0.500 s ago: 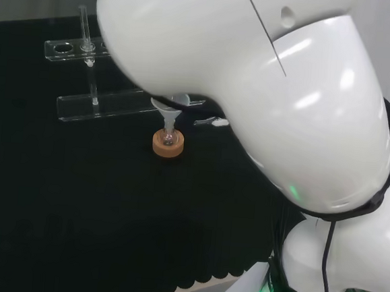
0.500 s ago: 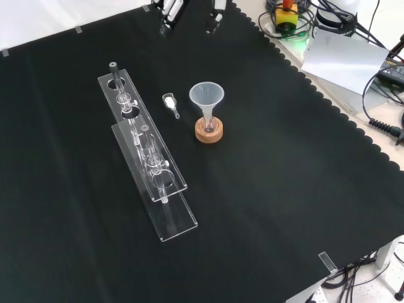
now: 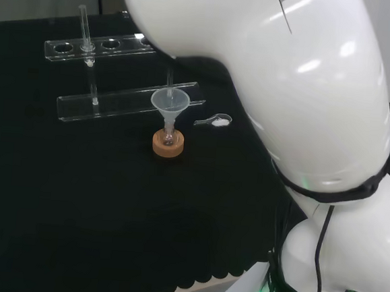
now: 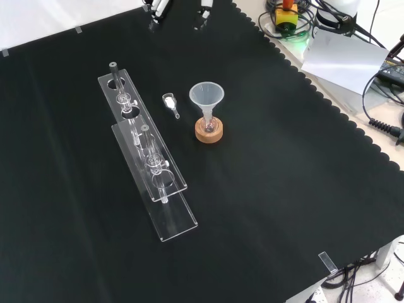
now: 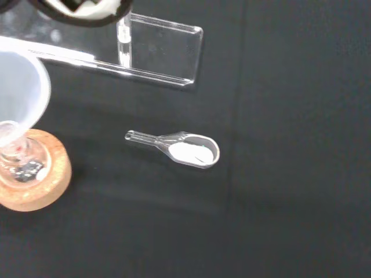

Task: Pick up the weighing funnel.

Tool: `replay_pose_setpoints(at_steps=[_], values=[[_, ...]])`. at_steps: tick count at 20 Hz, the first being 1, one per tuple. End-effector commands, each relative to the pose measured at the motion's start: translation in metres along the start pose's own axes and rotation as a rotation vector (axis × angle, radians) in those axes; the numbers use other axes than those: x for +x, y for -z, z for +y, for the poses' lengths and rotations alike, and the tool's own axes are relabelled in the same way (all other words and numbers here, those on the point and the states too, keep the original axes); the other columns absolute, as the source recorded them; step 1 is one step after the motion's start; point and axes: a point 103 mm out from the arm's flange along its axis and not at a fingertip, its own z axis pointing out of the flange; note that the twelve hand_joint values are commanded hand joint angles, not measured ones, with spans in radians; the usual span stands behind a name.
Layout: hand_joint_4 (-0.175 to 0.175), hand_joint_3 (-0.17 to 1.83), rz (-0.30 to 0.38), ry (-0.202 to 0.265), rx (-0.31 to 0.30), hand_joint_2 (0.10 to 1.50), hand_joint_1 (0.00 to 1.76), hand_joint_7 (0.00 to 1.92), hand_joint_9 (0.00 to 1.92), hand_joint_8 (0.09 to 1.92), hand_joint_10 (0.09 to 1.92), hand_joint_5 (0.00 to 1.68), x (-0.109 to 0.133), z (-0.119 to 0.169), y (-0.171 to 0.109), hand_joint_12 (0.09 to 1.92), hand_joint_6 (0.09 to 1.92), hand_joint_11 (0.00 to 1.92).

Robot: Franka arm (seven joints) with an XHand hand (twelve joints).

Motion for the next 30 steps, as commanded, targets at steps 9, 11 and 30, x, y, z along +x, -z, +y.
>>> replay_pose_setpoints(at_steps=[9,11,30], values=[[-0.028,0.57,0.08,0.016,0.019,0.66,0.85,0.62,0.92,0.7,0.52,0.58,-0.045,0.069,-0.079,1.27,0.1,0.53],[-0.029,0.57,0.092,0.026,0.014,0.65,0.87,0.64,0.94,0.7,0.52,0.59,-0.046,0.078,-0.091,1.27,0.11,0.54],[-0.033,0.65,0.099,0.091,-0.013,0.6,0.89,0.68,0.94,0.72,0.48,0.55,-0.031,0.123,-0.168,1.24,0.49,0.57]])
